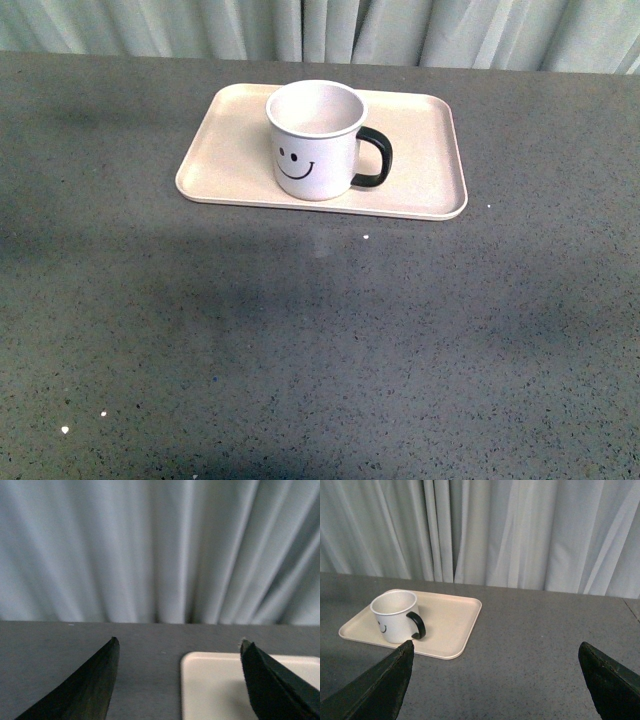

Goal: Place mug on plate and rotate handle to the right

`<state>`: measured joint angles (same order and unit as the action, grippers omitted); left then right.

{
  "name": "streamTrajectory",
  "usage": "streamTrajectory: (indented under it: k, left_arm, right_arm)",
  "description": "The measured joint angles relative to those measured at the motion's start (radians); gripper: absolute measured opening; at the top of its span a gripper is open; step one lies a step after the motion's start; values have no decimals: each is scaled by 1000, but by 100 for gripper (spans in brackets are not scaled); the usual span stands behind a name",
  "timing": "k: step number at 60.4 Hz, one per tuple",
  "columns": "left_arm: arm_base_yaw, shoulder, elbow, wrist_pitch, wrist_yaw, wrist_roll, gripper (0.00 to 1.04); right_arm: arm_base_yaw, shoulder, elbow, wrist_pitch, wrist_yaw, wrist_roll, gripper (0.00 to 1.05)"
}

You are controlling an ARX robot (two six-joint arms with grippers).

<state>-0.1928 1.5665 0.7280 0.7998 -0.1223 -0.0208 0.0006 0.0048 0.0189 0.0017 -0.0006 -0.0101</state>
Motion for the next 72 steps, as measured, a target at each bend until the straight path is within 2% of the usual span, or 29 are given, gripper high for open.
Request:
streamTrajectory:
  k: [3, 6, 13, 21, 26, 30, 42, 72]
  left_arm:
    - [59, -53, -149, 150, 6, 2, 58]
    - [89, -93, -241, 206, 4, 3, 49]
    - [105, -179, -382, 221, 38, 7, 24]
    - [119, -272, -458, 220, 52, 8, 1]
    - [123, -328, -499, 208, 67, 11, 1]
    - [163, -373, -531, 191, 116, 13, 1]
    - [191, -444, -626, 208, 122, 13, 1]
    - [191, -872, -714, -129, 122, 14, 1]
  right_arm:
    - [0, 0, 0, 0, 3, 0, 95]
    - [0, 0, 0, 0, 3, 0, 95]
    - [0, 0, 0, 0, 0, 0, 95]
    - [0, 0, 0, 0, 0, 0, 95]
    - [0, 0, 0, 0, 0, 0, 95]
    - [0, 0, 0, 0, 0, 0, 95]
    - [0, 0, 0, 0, 0, 0, 95]
    - [0, 0, 0, 0, 0, 0, 95]
